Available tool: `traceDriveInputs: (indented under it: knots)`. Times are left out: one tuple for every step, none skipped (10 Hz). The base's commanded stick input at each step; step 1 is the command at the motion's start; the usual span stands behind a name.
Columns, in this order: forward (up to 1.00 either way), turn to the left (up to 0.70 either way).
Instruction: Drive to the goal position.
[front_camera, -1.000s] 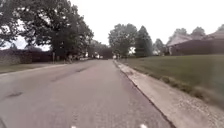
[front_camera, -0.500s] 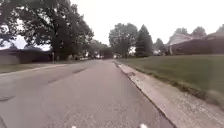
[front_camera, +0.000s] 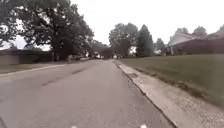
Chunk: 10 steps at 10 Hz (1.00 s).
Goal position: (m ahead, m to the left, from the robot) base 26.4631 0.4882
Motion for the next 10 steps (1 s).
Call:
traceDriveInputs:
  knots:
    - [0.5,0.0]
    - [0.5,0.0]
    - [0.5,0.0]
    - [0.5,0.0]
    - [0.5,0.0]
    - [0.5,0.0]
    - [0.5,0.0]
    - [0.5,0.0]
    - [0.5,0.0]
    - [0.5,0.0]
